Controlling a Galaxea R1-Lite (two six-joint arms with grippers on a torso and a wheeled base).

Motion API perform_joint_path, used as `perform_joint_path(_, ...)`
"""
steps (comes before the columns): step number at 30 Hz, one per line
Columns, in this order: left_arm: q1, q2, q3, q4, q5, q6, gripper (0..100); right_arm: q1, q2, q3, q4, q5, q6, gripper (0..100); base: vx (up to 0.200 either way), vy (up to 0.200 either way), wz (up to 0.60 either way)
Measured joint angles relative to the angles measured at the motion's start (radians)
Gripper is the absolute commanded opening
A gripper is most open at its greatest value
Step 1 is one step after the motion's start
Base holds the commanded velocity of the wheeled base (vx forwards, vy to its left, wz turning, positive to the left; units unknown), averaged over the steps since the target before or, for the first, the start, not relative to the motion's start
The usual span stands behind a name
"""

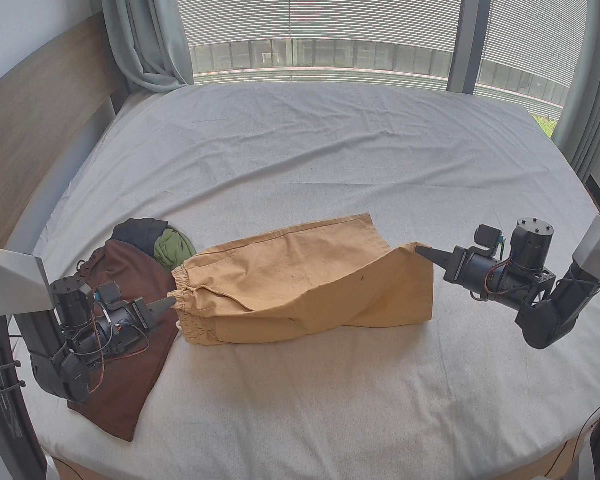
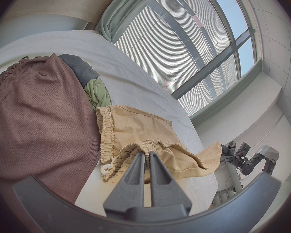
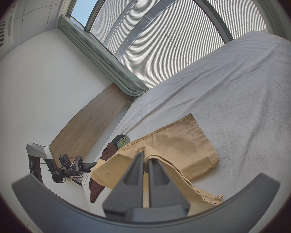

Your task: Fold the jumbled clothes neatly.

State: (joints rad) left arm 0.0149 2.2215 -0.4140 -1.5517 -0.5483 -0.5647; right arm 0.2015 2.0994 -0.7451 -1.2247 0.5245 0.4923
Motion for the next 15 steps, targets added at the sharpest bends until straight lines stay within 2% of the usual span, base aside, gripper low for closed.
perform_joint_path(5,0.000,0.000,-0.018,0.000,0.035,-0.020,0,0.000,0.001,-0.092,0.094,0.000,-0.001,0,0.000,0.000,0.00)
perform_joint_path(15,0.001,0.003,-0.037,0.000,0.048,-0.028,0,0.002,0.008,-0.235,0.236,-0.001,-0.013,0,0.000,0.000,0.00)
